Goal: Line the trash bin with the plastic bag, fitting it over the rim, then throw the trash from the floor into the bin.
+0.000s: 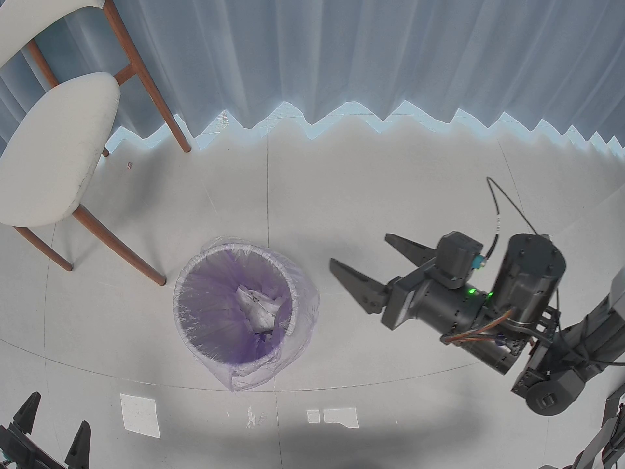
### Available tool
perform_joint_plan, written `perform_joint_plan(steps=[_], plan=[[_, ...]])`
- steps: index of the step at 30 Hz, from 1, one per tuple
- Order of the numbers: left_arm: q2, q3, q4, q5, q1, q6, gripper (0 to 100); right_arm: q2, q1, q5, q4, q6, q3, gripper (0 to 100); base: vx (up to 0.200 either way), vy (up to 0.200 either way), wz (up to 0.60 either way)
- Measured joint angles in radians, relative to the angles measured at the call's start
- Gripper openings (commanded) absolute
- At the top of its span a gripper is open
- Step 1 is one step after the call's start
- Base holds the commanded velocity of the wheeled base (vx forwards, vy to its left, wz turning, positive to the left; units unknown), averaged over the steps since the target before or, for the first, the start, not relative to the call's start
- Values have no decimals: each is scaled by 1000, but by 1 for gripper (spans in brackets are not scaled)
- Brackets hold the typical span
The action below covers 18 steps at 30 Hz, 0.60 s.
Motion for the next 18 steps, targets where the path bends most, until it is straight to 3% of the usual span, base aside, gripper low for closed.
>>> perform_joint_plan(steps=[5,18], plan=[[0,0,0,0,0,0,100,-115,-79,12,5,-14,120,100,0,0,0],[0,0,0,0,0,0,100,-444,-384,99,13,-115,432,100,0,0,0]])
